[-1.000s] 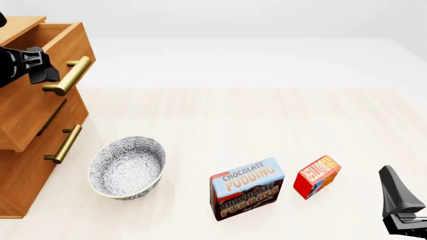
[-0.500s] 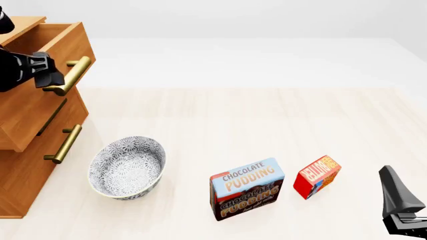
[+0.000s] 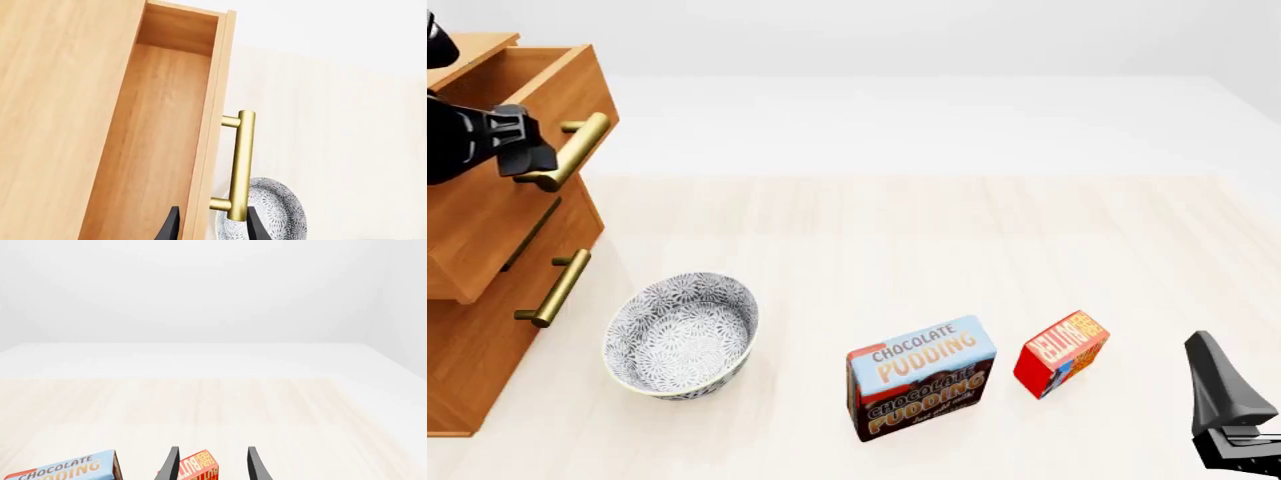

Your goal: Put the butter at the back in the top drawer of the cabinet and close it.

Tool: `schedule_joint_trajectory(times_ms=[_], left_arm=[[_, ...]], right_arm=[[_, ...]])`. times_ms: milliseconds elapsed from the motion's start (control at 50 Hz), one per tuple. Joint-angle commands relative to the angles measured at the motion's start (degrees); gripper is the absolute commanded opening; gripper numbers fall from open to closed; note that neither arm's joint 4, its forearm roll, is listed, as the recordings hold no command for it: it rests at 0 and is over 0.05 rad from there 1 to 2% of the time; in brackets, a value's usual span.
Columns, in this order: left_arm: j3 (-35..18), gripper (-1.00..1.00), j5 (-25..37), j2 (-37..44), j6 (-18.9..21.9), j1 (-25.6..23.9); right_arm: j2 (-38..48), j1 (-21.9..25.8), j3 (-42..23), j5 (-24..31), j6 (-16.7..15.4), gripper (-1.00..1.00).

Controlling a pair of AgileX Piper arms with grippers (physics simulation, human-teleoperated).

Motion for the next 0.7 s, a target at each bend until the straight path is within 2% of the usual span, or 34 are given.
schedule_joint_trajectory(times_ms=[20, 700], left_arm=[[1.0, 1.0, -0.6, 1.3, 0.6, -0.8], [3.2, 1.0, -3.1, 3.4, 1.5, -1.9]], right_arm=[[0.0, 0.0, 0.0, 0.0, 0.0, 1.0], [0.0, 0.0, 0.0, 0.0, 0.0, 1.0]])
